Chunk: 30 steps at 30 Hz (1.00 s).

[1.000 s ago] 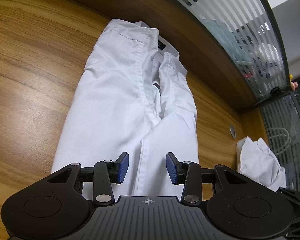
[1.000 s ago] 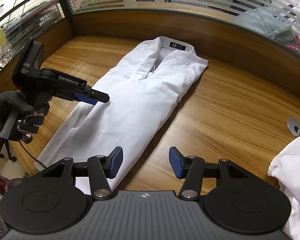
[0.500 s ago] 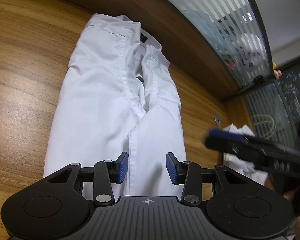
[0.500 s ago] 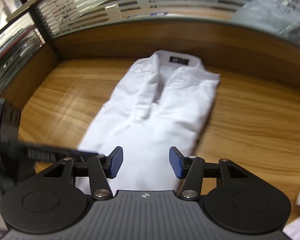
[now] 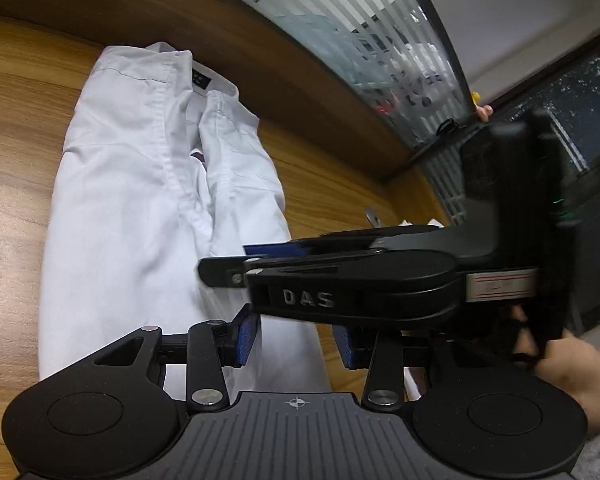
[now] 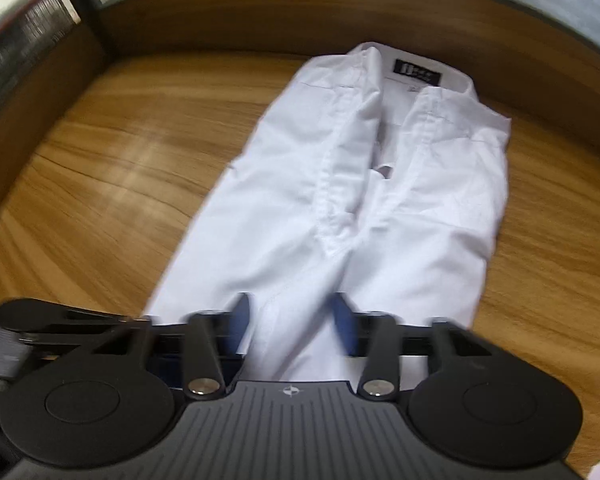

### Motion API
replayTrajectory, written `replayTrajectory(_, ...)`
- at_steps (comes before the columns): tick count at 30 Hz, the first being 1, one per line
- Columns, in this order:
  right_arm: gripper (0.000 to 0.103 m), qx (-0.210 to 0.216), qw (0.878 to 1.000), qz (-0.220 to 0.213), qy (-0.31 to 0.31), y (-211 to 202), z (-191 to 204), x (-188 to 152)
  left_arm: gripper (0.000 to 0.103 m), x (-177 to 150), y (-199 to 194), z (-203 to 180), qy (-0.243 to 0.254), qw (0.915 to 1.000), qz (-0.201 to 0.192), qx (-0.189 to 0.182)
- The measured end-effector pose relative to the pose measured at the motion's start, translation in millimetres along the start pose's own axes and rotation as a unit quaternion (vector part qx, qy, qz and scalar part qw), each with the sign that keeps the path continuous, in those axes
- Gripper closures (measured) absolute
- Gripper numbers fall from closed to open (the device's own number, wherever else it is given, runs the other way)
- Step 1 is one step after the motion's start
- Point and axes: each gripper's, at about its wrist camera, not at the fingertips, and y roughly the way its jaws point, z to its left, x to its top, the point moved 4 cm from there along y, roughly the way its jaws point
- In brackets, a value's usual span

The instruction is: Fold clothes

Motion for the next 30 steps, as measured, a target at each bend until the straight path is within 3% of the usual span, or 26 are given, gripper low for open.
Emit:
replayTrajectory(1, 0.091, 0.002, 1.0, -0.001, 0.008, 0, -2, -1, 0.06, 1, -5, 2, 0.005, 1.0, 0.0, 0.002)
replayTrajectory(6, 0.094, 0.012, 0.999, -0.015, 0.037, -9, -10, -3, 0.06, 10, -29, 37, -0.017, 0.9993, -0.019, 0.027)
replayTrajectory(10, 0.094, 0.012, 0.999, -0.027, 0.034, -17, -9, -3, 0.061, 21, -24, 74, -0.068, 0.9955, -0.035, 0.056)
replayTrajectory(13, 0.094, 0.015, 0.999, -0.036, 0.034, -25, -7, -3, 0.072, 23, -12, 88, -0.091, 0.9935, -0.023, 0.065)
replayTrajectory(15, 0.094, 0.021, 0.998, -0.041, 0.033, -31, -5, -2, 0.079, 24, -6, 90, -0.091, 0.993, -0.017, 0.074)
replayTrajectory(21, 0.094, 0.048, 0.997, -0.05, 0.015, -46, 13, 4, 0.079, 21, 3, 95, -0.105, 0.9906, -0.014, 0.087)
replayTrajectory(25, 0.094, 0.037, 0.999, -0.033, 0.0, -23, 21, 4, 0.079, 24, -2, 97, -0.127, 0.988, -0.026, 0.084)
replayTrajectory(30, 0.093, 0.024, 1.0, 0.0, -0.007, 11, 15, -1, 0.078, 56, -8, 83, -0.111, 0.9893, -0.056, 0.077)
